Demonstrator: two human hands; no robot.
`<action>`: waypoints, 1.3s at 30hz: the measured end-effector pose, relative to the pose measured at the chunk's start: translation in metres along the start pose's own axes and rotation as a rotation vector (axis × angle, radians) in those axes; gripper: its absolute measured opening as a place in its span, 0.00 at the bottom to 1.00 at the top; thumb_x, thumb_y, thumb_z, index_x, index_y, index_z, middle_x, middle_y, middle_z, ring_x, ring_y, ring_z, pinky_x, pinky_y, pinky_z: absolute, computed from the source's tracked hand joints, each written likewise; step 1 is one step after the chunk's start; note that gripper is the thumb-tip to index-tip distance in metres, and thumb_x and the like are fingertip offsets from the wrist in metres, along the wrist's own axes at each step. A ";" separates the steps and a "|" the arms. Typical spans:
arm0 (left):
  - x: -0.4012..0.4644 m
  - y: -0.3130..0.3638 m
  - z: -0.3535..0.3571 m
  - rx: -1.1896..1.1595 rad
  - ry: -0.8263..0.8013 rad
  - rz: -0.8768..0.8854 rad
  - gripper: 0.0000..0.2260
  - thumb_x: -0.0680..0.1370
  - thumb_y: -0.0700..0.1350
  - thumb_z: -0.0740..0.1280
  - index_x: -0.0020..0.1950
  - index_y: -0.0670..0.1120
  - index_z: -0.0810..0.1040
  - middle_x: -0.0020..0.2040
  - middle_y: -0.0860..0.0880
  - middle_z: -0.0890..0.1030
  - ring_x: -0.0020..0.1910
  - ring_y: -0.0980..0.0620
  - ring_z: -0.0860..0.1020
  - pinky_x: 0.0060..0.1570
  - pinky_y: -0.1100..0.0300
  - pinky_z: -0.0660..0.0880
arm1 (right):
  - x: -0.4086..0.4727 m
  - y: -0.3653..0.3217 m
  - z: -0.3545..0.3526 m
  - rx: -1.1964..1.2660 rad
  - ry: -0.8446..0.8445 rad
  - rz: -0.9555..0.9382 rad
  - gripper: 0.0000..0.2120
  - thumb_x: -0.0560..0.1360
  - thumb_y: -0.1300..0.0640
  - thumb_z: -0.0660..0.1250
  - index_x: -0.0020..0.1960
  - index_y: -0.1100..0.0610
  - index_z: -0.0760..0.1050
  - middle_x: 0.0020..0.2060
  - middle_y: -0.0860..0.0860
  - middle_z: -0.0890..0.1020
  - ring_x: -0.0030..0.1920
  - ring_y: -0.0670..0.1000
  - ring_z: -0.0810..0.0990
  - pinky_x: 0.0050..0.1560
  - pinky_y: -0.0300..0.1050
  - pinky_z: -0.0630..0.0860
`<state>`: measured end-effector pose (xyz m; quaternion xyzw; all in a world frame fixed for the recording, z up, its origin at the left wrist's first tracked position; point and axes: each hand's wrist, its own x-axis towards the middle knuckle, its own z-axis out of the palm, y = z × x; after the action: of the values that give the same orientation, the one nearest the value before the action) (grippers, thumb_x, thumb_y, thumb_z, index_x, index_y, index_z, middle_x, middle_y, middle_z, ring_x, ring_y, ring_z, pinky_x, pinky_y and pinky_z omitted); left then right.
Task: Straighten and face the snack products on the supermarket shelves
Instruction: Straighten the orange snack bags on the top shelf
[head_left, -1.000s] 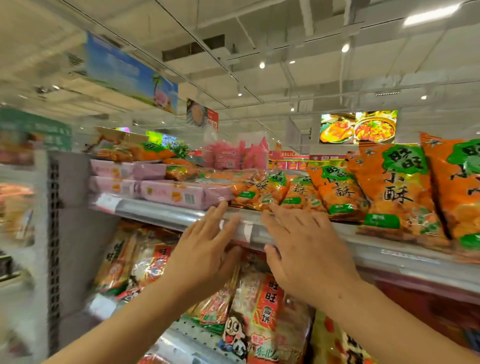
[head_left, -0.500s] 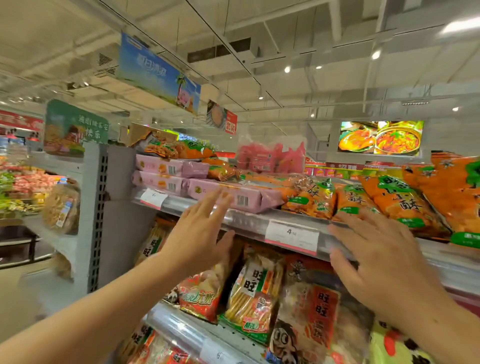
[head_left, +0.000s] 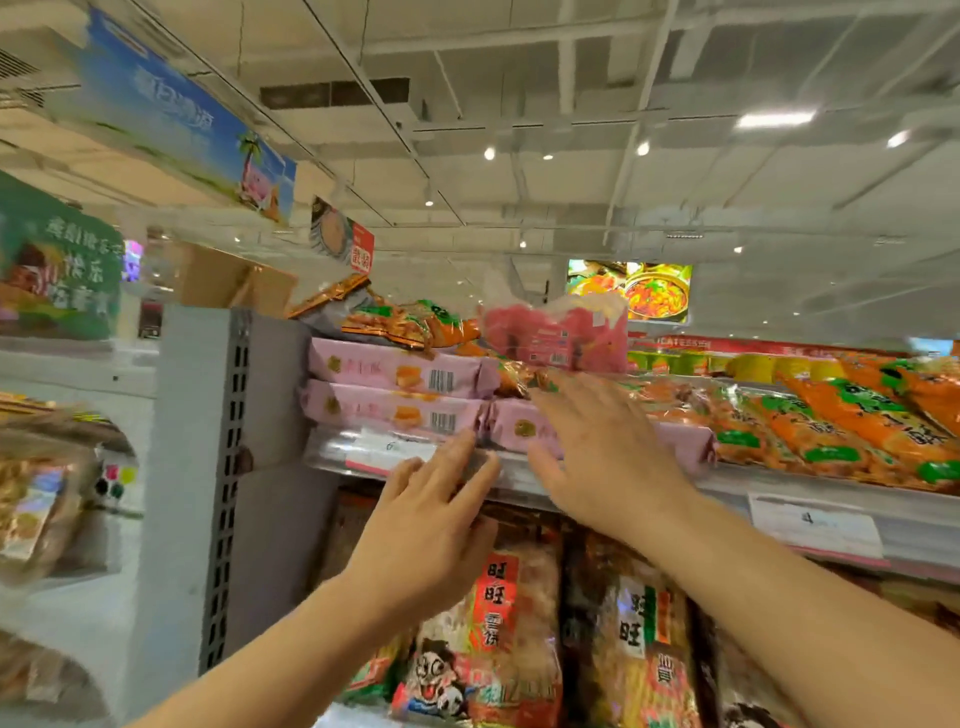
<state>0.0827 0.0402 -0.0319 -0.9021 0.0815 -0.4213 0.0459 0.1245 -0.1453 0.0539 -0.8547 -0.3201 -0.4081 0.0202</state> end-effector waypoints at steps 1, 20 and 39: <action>0.001 -0.003 -0.003 -0.031 -0.014 0.018 0.26 0.78 0.56 0.57 0.74 0.48 0.68 0.75 0.43 0.66 0.72 0.44 0.69 0.66 0.44 0.66 | 0.007 -0.004 0.003 -0.026 -0.020 0.027 0.28 0.79 0.42 0.54 0.76 0.50 0.58 0.75 0.51 0.61 0.75 0.53 0.57 0.73 0.50 0.54; 0.174 -0.176 -0.126 -0.342 0.001 -0.761 0.20 0.80 0.51 0.59 0.67 0.39 0.68 0.61 0.42 0.75 0.57 0.43 0.76 0.51 0.53 0.73 | 0.166 -0.067 -0.023 0.397 -0.027 0.247 0.23 0.79 0.42 0.53 0.45 0.59 0.76 0.48 0.60 0.80 0.44 0.57 0.73 0.38 0.43 0.65; 0.164 -0.163 -0.111 -0.505 0.030 -0.461 0.16 0.69 0.58 0.71 0.38 0.44 0.77 0.35 0.47 0.79 0.37 0.49 0.76 0.37 0.57 0.72 | 0.181 -0.073 -0.022 0.542 -0.105 0.341 0.15 0.71 0.42 0.69 0.40 0.53 0.72 0.36 0.51 0.76 0.38 0.51 0.75 0.32 0.42 0.68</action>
<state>0.1190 0.1686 0.1877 -0.8733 -0.0223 -0.4004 -0.2767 0.1525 0.0022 0.1808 -0.8794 -0.2699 -0.2543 0.2985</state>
